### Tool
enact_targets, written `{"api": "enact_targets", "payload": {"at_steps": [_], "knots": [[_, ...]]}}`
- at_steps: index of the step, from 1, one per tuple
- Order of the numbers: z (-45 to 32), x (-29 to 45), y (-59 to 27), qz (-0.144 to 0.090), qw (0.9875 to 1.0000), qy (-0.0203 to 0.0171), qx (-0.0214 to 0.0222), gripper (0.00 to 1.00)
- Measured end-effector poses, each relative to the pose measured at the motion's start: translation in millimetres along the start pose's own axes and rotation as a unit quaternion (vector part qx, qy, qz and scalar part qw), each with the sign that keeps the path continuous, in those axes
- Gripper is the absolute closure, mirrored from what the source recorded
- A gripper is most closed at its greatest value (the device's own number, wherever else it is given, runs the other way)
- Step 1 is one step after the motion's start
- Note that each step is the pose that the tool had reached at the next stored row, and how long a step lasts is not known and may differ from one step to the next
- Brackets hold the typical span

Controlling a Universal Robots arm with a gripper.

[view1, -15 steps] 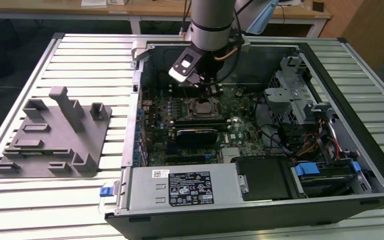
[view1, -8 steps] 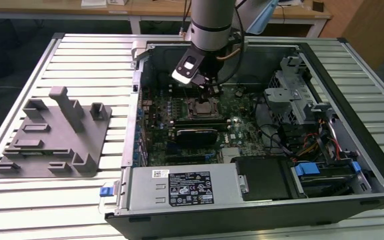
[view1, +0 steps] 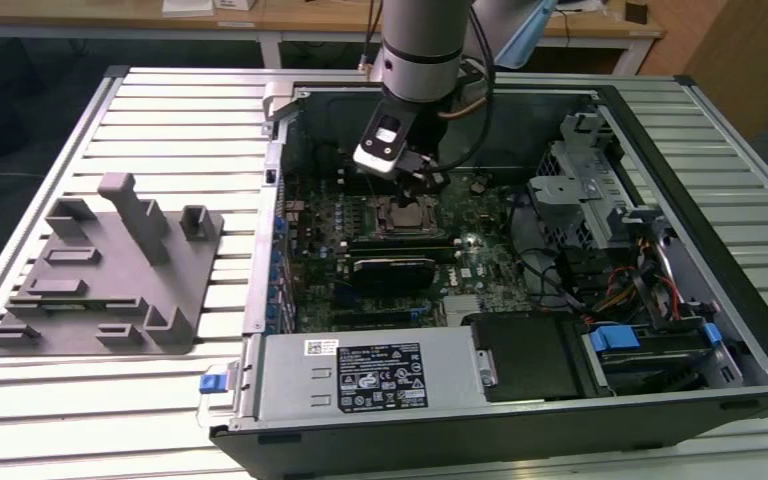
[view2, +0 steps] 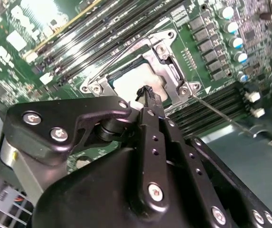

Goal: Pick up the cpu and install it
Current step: 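Close the cpu cover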

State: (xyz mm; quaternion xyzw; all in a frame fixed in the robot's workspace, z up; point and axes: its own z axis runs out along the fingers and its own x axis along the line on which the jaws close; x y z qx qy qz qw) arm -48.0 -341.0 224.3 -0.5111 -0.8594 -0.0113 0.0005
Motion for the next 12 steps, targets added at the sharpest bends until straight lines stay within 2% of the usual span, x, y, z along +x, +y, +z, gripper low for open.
{"api": "enact_targets", "payload": {"at_steps": [3, 6, 9, 12], "knots": [[0.1, 0.0, 0.0, -0.027, 0.9996, 0.0005, 0.0003, 0.89], [0.3, 0.0, 0.0, -0.054, 0.9985, 0.0011, 0.0007, 0.89], [0.4, 0.0, 0.0, -0.082, 0.9967, 0.0016, 0.001, 0.89], [0.5, 0.0, 0.0, -0.108, 0.9941, 0.0021, 0.0013, 0.89]]}}
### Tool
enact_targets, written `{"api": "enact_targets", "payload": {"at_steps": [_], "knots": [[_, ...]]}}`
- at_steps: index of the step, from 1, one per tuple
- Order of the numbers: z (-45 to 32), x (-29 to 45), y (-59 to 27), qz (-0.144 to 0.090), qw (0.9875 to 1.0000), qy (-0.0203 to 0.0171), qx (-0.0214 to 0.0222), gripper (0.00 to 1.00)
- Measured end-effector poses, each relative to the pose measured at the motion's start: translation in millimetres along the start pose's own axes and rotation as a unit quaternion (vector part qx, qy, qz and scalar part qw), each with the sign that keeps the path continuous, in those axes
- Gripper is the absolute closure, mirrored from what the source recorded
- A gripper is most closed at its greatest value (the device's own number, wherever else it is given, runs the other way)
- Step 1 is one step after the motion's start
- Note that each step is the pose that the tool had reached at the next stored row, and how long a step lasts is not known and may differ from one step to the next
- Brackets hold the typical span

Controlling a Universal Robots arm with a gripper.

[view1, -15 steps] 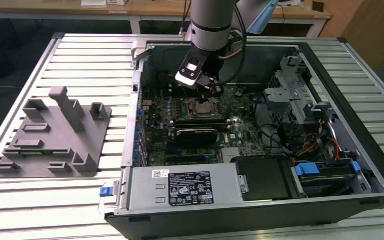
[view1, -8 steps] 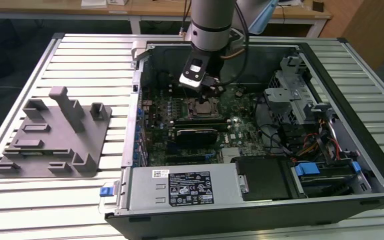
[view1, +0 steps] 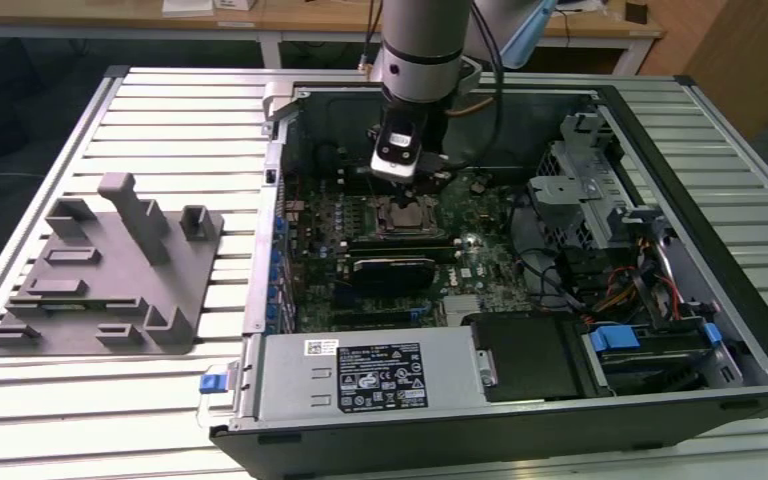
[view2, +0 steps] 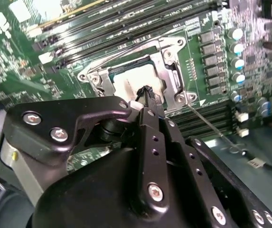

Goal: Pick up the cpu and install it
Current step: 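Close the cpu cover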

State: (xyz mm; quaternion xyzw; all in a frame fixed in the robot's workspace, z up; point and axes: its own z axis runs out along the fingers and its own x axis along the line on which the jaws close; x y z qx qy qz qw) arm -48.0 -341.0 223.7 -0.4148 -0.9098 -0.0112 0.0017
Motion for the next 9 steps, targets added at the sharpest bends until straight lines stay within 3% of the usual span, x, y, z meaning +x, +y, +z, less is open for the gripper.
{"api": "enact_targets", "payload": {"at_steps": [5, 9], "knots": [[0.2, 0.0, 0.0, -0.046, 0.999, 0.0009, 0.0006, 0.89], [0.3, 0.0, 0.0, -0.082, 0.9966, 0.0015, 0.001, 0.89]]}}
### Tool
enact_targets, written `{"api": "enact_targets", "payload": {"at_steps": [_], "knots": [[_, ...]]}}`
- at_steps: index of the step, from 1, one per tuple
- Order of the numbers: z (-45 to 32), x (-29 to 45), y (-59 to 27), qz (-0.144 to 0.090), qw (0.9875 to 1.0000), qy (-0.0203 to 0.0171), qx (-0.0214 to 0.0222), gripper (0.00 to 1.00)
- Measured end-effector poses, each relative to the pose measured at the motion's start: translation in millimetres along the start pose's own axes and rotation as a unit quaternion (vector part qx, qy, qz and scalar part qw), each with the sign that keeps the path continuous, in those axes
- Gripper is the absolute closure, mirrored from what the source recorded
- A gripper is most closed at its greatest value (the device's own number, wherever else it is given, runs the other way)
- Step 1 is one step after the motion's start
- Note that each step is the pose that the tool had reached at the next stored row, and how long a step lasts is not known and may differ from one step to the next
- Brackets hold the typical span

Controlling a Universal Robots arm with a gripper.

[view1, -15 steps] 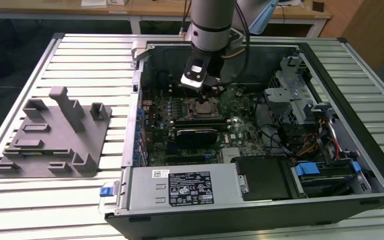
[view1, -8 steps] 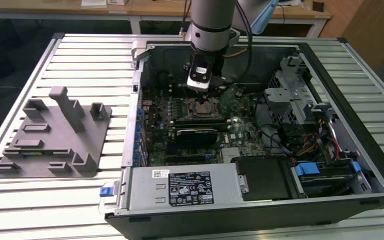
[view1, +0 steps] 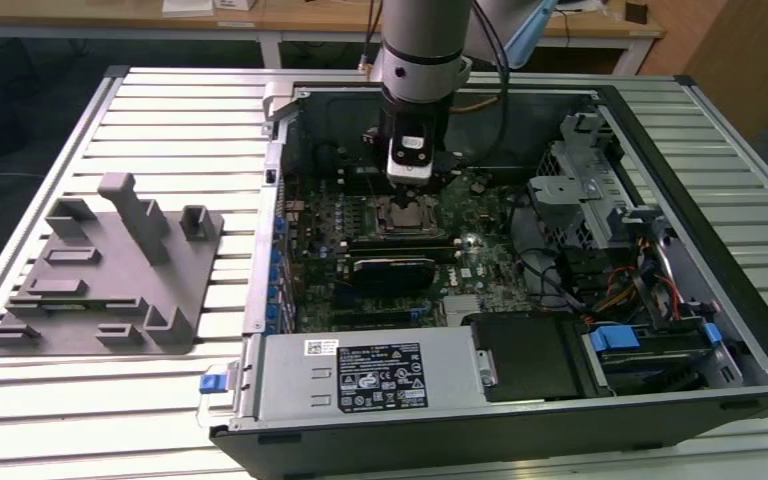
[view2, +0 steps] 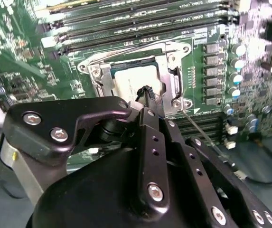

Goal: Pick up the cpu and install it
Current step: 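Close the cpu cover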

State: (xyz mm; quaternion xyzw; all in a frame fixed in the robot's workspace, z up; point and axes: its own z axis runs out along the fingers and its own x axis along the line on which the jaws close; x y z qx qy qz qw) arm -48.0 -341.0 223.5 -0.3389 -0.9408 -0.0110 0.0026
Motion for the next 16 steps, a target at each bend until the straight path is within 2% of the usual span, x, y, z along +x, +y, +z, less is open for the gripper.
{"api": "enact_targets", "payload": {"at_steps": [4, 8, 12, 16], "knots": [[0.2, 0.0, 0.0, -0.036, 0.9993, 0.0007, 0.0004, 0.89], [0.4, 0.0, 0.0, -0.072, 0.9974, 0.0014, 0.0009, 0.89], [0.7, 0.0, 0.0, -0.109, 0.994, 0.0021, 0.0013, 0.89], [1.3, 0.0, 0.0, -0.145, 0.9894, 0.0028, 0.0018, 0.89]]}}
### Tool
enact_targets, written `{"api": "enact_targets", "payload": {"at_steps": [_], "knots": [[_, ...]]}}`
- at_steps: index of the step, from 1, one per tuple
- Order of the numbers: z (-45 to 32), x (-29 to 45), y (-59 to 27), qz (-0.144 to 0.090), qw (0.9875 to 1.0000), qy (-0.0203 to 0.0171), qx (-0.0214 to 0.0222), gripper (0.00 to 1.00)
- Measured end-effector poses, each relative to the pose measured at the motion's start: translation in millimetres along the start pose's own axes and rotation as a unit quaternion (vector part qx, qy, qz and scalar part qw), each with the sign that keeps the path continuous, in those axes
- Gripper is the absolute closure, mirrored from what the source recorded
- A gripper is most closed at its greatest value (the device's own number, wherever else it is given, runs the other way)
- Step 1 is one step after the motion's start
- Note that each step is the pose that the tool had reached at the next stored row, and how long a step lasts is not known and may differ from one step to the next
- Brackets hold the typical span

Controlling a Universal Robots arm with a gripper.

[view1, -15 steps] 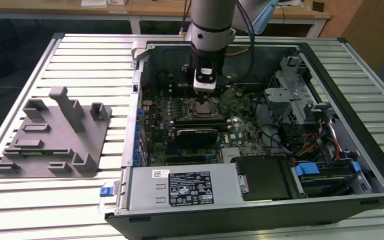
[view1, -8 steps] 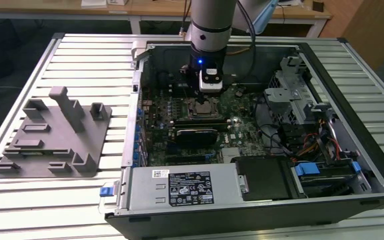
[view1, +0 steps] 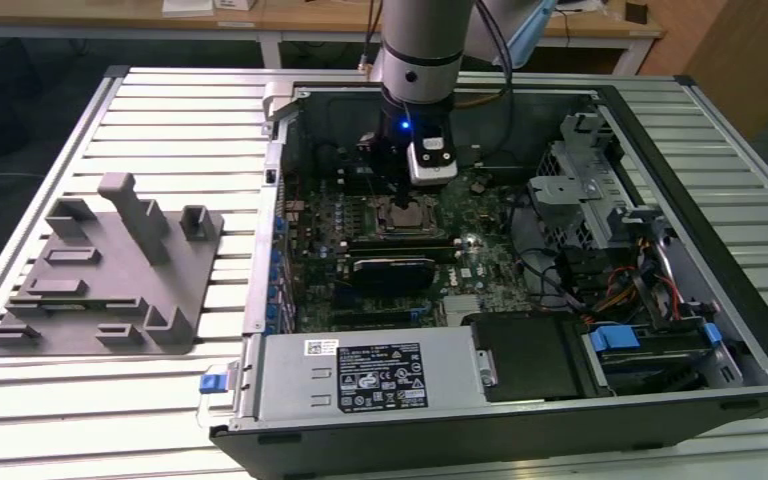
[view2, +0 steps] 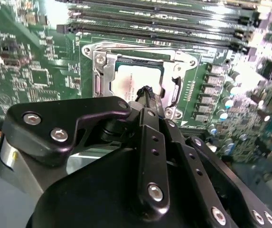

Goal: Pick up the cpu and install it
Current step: 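Close the cpu cover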

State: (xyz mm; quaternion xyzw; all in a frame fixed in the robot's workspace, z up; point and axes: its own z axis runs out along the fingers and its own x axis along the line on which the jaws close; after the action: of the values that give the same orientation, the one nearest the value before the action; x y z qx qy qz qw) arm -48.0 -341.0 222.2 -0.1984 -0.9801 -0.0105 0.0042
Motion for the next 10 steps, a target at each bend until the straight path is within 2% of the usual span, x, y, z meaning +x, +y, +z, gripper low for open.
{"api": "enact_targets", "payload": {"at_steps": [3, 5, 10], "knots": [[0.4, 0.0, 0.0, -0.027, 0.9996, 0.0005, 0.0003, 0.89], [0.9, 0.0, 0.0, -0.045, 0.999, 0.0009, 0.0005, 0.89], [3.6, 0.0, -0.1, -0.09, 0.9959, 0.0014, 0.001, 0.89]]}}
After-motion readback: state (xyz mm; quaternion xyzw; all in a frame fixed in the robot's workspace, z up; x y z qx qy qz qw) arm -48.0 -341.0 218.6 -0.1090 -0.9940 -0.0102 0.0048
